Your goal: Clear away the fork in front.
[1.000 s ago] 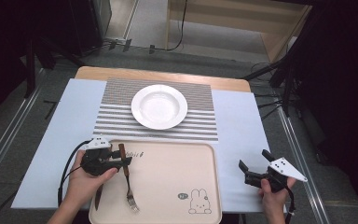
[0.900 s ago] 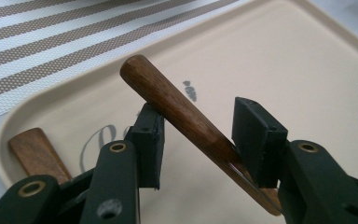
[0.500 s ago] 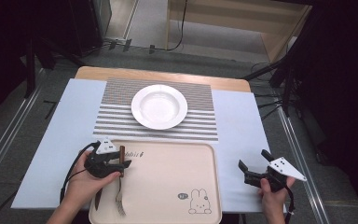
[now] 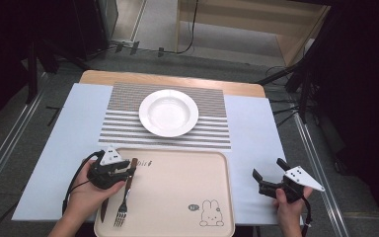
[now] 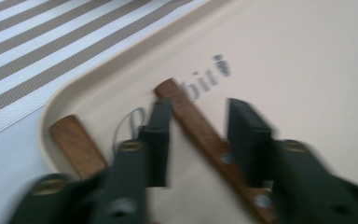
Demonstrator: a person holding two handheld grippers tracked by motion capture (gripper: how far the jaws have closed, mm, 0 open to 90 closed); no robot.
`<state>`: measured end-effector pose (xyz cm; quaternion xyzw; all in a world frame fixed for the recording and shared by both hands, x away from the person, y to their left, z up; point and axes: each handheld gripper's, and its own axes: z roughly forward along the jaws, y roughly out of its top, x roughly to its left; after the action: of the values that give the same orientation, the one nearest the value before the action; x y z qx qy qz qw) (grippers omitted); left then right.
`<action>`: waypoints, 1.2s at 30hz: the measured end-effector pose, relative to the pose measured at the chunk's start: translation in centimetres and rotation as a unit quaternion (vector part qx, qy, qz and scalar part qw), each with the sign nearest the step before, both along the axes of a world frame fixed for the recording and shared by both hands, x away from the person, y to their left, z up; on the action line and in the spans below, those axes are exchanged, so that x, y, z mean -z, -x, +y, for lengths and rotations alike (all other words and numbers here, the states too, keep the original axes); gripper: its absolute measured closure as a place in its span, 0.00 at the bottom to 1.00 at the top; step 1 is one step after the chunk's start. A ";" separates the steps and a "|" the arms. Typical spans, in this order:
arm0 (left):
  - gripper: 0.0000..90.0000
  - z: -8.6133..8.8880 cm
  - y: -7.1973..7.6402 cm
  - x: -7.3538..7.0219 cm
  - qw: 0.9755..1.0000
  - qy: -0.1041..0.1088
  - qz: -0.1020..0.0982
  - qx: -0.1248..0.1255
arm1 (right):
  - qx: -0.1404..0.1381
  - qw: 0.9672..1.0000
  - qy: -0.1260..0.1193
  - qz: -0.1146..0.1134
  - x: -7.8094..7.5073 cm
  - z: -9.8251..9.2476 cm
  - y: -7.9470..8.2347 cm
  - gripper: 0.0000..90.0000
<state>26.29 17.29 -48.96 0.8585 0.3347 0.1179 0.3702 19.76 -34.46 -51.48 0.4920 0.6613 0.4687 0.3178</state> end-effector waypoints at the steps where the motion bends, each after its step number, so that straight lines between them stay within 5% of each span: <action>1: 0.91 -0.2 0.2 0.0 1.000 0.003 0.005 0.015 | 0.000 1.000 0.000 0.000 0.0 0.0 0.0 0.00; 4: 0.98 -1.0 0.5 0.2 0.999 -0.013 0.013 0.041 | 0.000 1.000 0.002 0.000 0.0 0.1 0.0 0.00; 9: 0.98 -1.3 0.4 0.8 0.998 -0.036 0.026 0.047 | 0.001 1.000 0.003 0.001 0.0 0.1 0.0 0.00; 29: 0.98 -0.2 0.1 0.9 0.998 -0.028 0.037 0.038 | 0.001 1.000 0.005 0.000 0.1 0.1 -0.1 0.00; 36: 0.98 0.0 0.0 0.7 0.999 0.001 0.038 0.035 | 0.001 1.000 0.003 -0.002 0.0 0.0 0.0 0.00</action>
<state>26.31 17.33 -49.64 0.8732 0.3189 0.0717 0.3615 19.81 -34.42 -51.52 0.4912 0.6616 0.4668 0.3211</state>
